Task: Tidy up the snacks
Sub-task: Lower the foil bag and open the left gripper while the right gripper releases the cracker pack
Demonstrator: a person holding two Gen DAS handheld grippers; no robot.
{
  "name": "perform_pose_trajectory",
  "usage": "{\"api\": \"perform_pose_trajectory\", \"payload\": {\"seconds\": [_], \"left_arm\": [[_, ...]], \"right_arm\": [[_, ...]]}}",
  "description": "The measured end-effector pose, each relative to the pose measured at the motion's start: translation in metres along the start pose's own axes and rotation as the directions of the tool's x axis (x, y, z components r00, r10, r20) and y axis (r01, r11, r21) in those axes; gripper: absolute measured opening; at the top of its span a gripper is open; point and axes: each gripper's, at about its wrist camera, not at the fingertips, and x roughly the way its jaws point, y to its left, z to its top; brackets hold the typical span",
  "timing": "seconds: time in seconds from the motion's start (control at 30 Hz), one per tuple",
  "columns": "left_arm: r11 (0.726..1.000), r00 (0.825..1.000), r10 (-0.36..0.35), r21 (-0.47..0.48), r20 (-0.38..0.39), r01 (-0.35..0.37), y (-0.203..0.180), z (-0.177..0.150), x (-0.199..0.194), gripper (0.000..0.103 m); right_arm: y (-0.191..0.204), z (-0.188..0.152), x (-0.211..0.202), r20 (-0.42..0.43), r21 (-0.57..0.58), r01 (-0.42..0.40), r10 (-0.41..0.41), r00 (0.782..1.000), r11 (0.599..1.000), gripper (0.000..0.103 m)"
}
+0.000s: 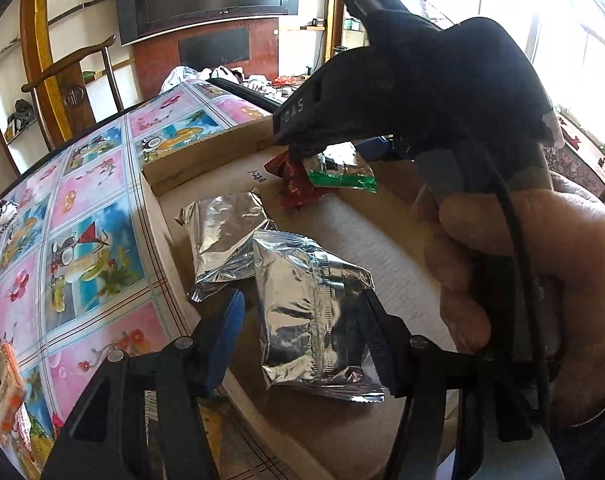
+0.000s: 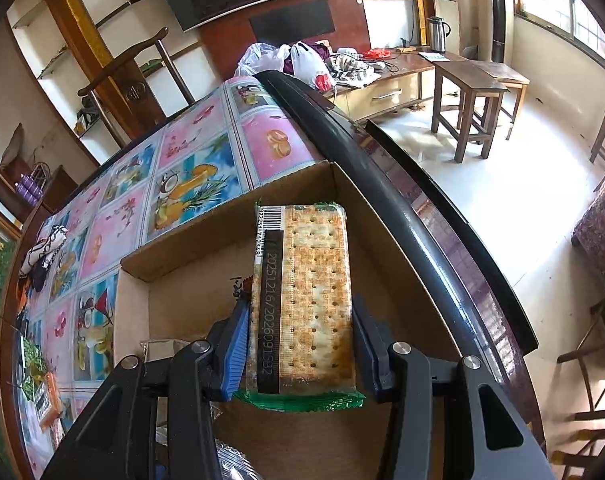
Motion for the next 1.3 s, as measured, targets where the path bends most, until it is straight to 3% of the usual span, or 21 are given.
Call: {"api": "perform_pose_trajectory", "payload": {"seconds": [0.37,0.6,0.9,1.07,1.3], "left_arm": [[1.000,1.000,-0.007,0.011,0.005,0.007,-0.002,-0.001,-0.002,0.058],[0.999,0.999,-0.032,0.038,0.007,0.032,-0.010,-0.003,-0.004,0.059],[0.989,0.989,-0.140,0.053,0.047,0.137,-0.015,-0.003,-0.021,0.059],[0.992,0.987,-0.115,0.065,0.109,0.108,-0.017,-0.002,-0.035,0.063],[0.997,0.992,-0.074,0.022,0.100,0.073,-0.005,0.001,-0.032,0.064]], "right_arm": [[0.002,-0.001,0.001,-0.006,-0.015,-0.002,0.002,1.000,1.000,0.052],[-0.008,0.002,-0.010,0.045,0.029,0.059,-0.060,0.997,0.998,0.055],[-0.018,0.006,-0.025,0.099,0.084,0.045,-0.053,0.994,0.995,0.055],[-0.023,0.007,-0.028,0.106,0.104,0.029,-0.040,0.993,0.994,0.055],[-0.012,0.005,-0.029,0.116,0.054,0.005,-0.011,0.993,0.999,0.055]]}}
